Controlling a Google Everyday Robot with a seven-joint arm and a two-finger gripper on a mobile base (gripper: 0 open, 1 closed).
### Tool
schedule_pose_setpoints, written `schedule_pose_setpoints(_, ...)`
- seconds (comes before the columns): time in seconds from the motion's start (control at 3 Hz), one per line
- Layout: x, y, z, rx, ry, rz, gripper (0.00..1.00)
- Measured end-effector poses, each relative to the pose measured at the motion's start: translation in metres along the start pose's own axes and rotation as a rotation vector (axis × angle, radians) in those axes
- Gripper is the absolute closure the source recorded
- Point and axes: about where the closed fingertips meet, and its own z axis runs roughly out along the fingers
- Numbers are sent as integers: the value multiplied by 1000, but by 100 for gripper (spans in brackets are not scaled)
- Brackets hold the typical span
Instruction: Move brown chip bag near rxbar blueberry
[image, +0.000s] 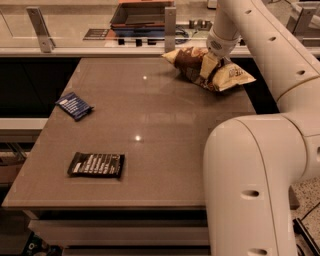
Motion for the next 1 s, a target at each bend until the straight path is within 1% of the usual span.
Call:
schedule_pose_setpoints(0.33,0,0,0,0,0,0,100)
schedule_pose_setpoints(0.67,-23,3,-37,44,-55,-48,100)
schedule_pose_setpoints(1.0,-49,10,-83,107,-97,-96,100)
